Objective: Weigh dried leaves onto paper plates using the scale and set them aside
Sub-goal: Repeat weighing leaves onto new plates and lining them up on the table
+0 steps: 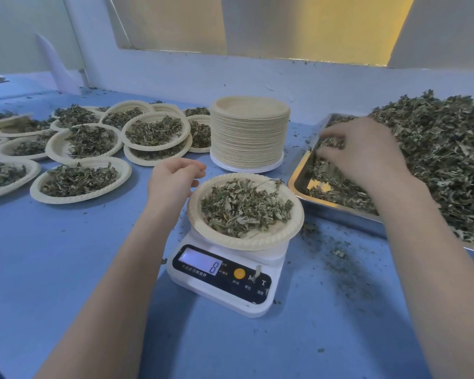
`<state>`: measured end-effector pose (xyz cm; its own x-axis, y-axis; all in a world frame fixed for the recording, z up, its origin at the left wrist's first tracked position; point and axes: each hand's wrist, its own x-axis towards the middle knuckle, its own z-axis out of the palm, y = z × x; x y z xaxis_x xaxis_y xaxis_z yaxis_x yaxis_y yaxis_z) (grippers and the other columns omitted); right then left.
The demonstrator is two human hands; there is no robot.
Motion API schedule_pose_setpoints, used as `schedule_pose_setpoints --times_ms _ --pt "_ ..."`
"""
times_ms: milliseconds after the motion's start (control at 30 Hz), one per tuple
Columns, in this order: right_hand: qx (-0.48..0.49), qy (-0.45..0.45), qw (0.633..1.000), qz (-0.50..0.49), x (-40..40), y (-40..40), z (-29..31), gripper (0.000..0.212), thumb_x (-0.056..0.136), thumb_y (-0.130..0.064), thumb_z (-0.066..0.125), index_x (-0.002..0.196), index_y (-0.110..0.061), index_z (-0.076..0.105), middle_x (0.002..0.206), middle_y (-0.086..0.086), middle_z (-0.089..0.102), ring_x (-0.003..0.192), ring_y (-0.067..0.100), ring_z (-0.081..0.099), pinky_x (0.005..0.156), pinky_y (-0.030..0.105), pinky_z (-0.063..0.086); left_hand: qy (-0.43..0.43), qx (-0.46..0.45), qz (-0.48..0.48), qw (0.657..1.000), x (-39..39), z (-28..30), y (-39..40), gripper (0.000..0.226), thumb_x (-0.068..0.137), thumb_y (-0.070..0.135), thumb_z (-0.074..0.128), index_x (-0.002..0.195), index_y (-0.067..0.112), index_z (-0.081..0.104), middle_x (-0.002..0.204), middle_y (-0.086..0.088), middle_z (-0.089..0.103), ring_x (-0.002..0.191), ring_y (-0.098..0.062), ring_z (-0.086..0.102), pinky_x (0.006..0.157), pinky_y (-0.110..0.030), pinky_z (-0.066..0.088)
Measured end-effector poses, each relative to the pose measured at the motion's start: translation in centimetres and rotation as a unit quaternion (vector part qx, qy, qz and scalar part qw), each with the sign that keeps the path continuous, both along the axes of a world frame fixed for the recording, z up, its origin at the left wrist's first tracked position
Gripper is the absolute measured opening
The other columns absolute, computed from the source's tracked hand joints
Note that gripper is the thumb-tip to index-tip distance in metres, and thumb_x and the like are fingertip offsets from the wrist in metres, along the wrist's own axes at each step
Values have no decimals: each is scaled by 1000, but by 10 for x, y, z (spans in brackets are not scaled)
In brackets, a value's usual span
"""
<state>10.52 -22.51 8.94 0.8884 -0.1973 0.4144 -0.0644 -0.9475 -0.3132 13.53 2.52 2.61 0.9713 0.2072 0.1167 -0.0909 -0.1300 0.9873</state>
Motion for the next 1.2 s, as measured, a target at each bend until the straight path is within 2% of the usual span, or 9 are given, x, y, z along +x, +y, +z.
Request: schedule_pose_setpoints --times_ms 133,233,333,467,633,767,867,1067,1200 --pt "88 129 964 214 -6 38 -1 35 72 -57 71 104 -44 69 90 -23 65 83 -9 57 66 10 38 1 -3 1 1000 0 0 0 15 85 9 57 82 17 69 87 -1 68 77 -14 59 67 -26 47" --pt "75 196 933 292 -7 56 -4 48 63 -63 74 108 -49 65 97 -22 65 87 -11 57 65 10 37 0 -9 5 1000 0 0 2 17 85 9 57 79 19 69 87 0 68 76 -14 59 66 -25 46" --pt "16 242 915 323 -8 64 -8 45 62 -55 80 103 -50 65 95 -19 63 80 -10 56 64 13 40 -1 -8 3 1000 1 -1 3 17 84 9 58 78 19 69 86 0 69 76 -14 60 66 -26 46" --pt "-20 196 923 330 -6 67 -11 24 72 -35 80 96 -36 73 82 -18 66 74 -12 58 64 10 45 -1 -12 3 1000 2 -1 4 19 85 9 58 76 20 69 84 1 69 75 -14 60 67 -26 47" --pt "76 100 940 317 -6 59 -4 20 73 -29 81 92 -30 76 77 -24 68 77 -11 60 73 9 46 -2 -12 2 1000 3 -1 5 22 85 7 57 75 22 70 81 3 69 75 -14 60 68 -27 48" --pt "151 23 940 304 -8 53 2 18 73 -25 81 90 -27 76 60 -31 60 62 -18 57 58 0 41 0 -11 1 1000 3 -2 4 21 85 7 57 75 21 69 82 2 68 75 -14 60 68 -27 47" --pt "186 -7 937 295 -11 51 6 18 75 -23 80 91 -26 74 72 -23 62 49 -16 54 48 1 38 0 -8 0 1000 2 -3 4 20 85 8 57 75 21 69 84 1 68 74 -14 60 68 -27 48" --pt "184 -23 945 269 -10 45 9 17 73 -27 80 86 -34 70 69 -28 60 62 -16 58 59 0 41 3 -5 -1 1000 3 -3 4 20 85 8 57 76 21 69 85 0 68 74 -14 59 66 -25 47" --pt "174 -21 948 264 -9 44 8 19 73 -27 80 86 -36 69 66 -31 58 61 -18 56 58 -2 38 3 -4 1 1000 3 -3 3 20 85 8 57 76 21 69 85 0 68 74 -13 59 65 -24 47"
